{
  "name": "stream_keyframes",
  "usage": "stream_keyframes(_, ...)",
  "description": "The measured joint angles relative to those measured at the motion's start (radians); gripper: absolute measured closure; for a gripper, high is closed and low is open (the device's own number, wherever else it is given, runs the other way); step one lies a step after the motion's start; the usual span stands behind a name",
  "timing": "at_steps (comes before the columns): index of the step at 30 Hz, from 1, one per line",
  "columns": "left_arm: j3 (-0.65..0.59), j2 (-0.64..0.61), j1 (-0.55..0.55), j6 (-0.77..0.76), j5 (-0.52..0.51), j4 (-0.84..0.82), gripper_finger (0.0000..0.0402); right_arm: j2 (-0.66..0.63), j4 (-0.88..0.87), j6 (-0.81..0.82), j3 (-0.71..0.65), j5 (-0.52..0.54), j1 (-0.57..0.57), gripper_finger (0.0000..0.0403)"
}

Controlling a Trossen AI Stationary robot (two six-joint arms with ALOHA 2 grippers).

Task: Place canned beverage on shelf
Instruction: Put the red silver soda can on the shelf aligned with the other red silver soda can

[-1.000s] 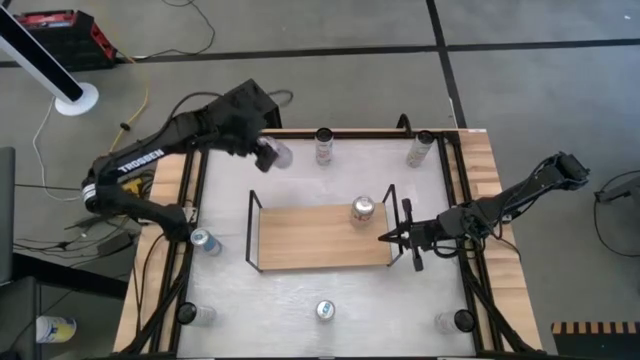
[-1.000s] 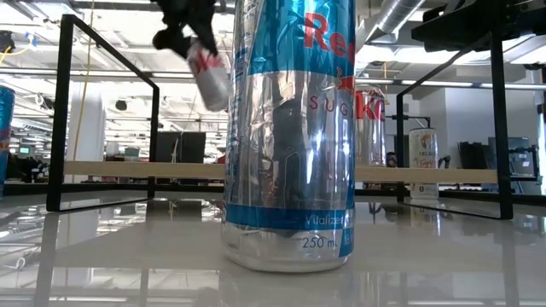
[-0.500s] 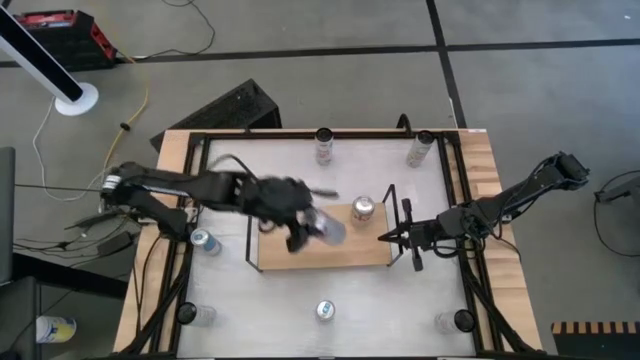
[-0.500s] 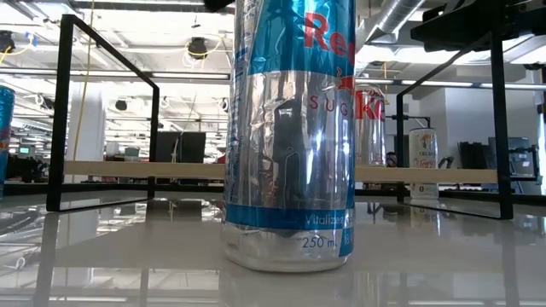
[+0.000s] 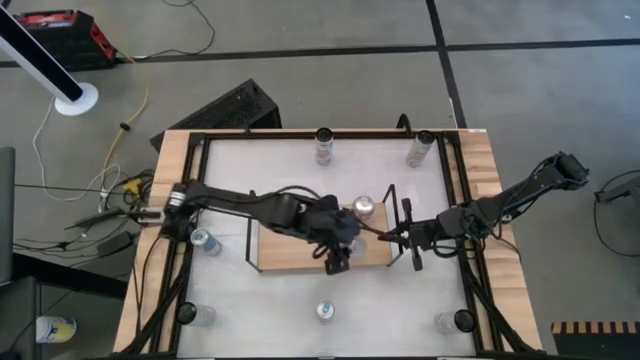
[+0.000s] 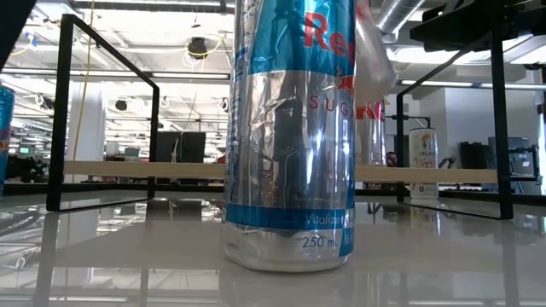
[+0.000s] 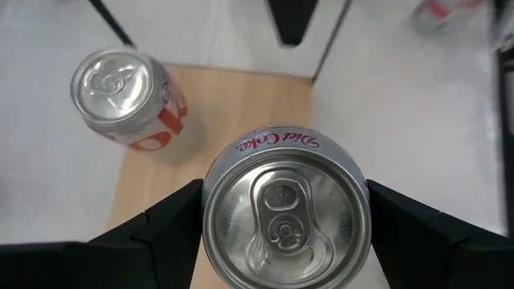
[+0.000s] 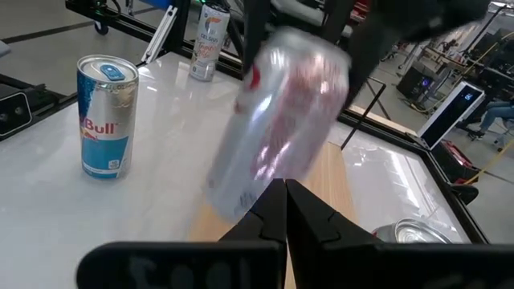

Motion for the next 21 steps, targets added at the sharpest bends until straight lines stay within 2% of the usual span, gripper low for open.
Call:
stream_keyframes(7, 0.017, 0.074, 0.036, 0.009, 0.021, -0.044, 0.0125, 0.0, -0.002, 0.0, 0.0, 0.0, 0.0, 0.0379)
stream_keyframes(16, 0.008, 0.074, 0.057, 0.001, 0.022, -0.093, 0.0125, -0.001, -0.002, -0.015, 0.0, 0.0, 0.0, 0.0379)
stream_keyframes(21, 0.008, 0.074, 0.057, -0.012, 0.064, -0.096, 0.0125, -0.001, -0.002, -0.016, 0.0, 0.0, 0.0, 0.0379)
